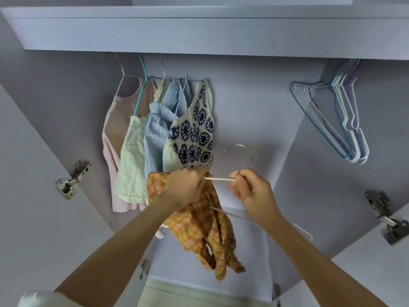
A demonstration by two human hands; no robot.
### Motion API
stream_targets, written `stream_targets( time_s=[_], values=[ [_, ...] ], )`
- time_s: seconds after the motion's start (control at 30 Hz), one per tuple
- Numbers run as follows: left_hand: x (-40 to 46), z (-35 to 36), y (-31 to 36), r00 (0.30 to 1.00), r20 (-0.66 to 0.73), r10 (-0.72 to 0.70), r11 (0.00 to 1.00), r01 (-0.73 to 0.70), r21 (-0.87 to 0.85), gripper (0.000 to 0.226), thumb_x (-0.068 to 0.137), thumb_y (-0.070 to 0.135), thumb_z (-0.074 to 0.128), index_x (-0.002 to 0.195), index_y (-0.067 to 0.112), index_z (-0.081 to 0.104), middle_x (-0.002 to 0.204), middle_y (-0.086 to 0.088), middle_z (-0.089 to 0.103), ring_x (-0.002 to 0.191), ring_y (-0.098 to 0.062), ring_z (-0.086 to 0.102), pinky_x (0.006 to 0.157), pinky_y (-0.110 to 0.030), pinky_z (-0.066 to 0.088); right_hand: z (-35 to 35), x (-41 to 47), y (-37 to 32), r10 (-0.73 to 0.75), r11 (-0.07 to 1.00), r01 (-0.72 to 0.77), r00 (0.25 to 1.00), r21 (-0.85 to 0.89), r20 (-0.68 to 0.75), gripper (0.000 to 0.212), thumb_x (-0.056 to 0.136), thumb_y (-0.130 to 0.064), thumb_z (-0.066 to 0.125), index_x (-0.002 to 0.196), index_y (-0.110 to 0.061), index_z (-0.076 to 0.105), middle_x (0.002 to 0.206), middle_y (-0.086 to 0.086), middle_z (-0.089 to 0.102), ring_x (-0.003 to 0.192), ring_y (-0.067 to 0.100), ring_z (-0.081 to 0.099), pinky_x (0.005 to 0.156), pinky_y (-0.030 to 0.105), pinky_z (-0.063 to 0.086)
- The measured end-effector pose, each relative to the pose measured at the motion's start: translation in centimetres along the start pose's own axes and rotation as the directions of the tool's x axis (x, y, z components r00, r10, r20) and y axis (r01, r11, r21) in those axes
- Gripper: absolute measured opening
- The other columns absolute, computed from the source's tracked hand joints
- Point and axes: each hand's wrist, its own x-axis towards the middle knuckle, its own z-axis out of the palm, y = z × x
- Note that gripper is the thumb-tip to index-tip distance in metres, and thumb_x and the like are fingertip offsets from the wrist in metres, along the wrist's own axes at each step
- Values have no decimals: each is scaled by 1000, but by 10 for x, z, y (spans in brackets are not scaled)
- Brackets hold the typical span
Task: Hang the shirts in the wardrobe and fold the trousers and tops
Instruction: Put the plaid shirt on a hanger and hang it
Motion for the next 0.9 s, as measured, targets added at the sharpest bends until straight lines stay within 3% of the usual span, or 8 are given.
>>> stream_targets(
  time_s=[0.1,0.2,0.27,0.33,0.43,0.5,0.67,0.9],
  values=[
    [9,0,-14,1000,10,3,971,-1,-237,19,97,21,47,111,14,58,69,5,52,55,-13,50,49,-22,35,-18,9,-7,-102,986,98,995,-136,-20,26,94,-5,48,119,-5,56,99,-7,62,89,-4,54,81,-1,35],
    [8,1,-28,998,2,-62,921,58,-386,24,93,27,53,109,14,65,80,-2,63,64,-18,57,59,-23,43,-41,21,-6,-102,984,97,994,-148,-32,22,96,-6,45,112,-9,59,93,-9,63,90,1,57,78,-2,35],
    [4,3,-32,999,-52,8,935,-26,-354,19,91,24,59,92,7,68,77,-1,60,64,-13,54,58,-23,41,-53,34,1,91,993,-76,976,-85,197,20,96,-4,42,105,-9,59,90,3,67,90,16,63,78,8,42],
    [-3,2,-26,987,-109,120,926,-151,-347,17,88,14,62,77,1,64,69,2,53,59,-4,45,56,-22,37,-55,45,10,306,952,-270,835,-143,457,18,95,0,44,106,-1,58,98,19,66,87,25,61,79,22,47],
    [-13,-3,-14,965,-161,206,917,-248,-313,30,86,25,48,78,-3,56,68,-7,54,60,-10,42,55,-22,31,-31,48,17,344,906,-74,702,-416,623,26,92,-13,56,115,-3,59,111,11,64,99,19,59,89,24,43],
    [-19,-8,-7,952,-212,219,906,-279,-318,32,83,29,43,84,-3,49,68,-7,51,57,-11,39,54,-22,29,-1,40,13,281,942,-58,678,-332,679,27,89,-21,62,112,-9,60,107,4,64,97,14,59,87,24,46],
    [-31,-19,-8,941,-271,205,896,-291,-335,26,83,27,43,84,1,43,70,3,44,59,-9,36,55,-20,28,66,20,29,234,952,-24,696,-304,678,7,87,-4,53,88,1,58,75,10,54,70,20,51,56,9,38],
    [-50,-36,-29,932,-311,185,951,-250,-184,15,80,29,44,88,18,36,60,13,38,45,-11,37,46,-26,35,64,33,53,278,952,-140,772,-273,571,10,88,-18,59,85,-23,51,75,-13,50,68,4,50,55,11,36]
  ],
)
